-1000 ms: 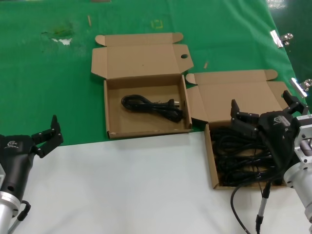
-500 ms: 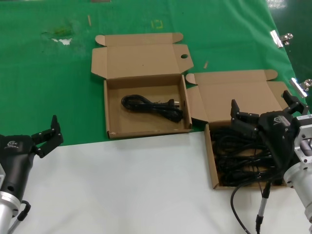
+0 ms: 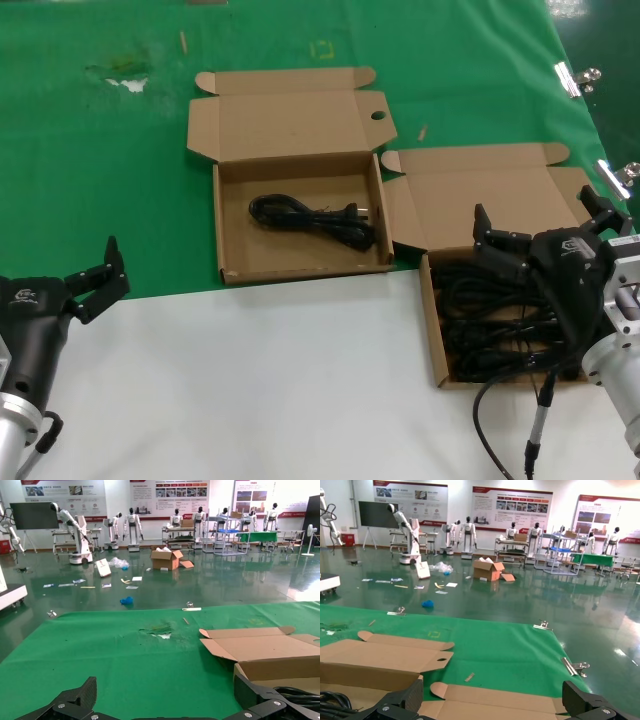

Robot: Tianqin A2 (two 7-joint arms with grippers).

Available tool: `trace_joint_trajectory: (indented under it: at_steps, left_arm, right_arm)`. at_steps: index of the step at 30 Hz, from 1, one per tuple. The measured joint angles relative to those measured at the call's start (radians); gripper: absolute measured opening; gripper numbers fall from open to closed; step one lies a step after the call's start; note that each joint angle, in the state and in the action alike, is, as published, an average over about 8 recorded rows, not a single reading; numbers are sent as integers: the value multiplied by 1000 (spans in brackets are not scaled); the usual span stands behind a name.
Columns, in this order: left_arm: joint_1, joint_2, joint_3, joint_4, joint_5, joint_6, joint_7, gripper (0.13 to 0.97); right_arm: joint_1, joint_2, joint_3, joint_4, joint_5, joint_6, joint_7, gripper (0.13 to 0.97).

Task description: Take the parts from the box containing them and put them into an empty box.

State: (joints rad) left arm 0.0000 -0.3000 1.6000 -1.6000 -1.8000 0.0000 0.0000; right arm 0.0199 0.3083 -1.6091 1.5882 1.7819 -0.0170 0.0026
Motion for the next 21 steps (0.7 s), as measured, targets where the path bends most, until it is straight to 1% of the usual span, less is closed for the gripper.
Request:
trace_joint_trajectory:
  at_steps: [21]
  left_arm:
    - [0,0,0,0,0,0,0,966]
  right_arm:
    - [0,0,0,0,0,0,0,966]
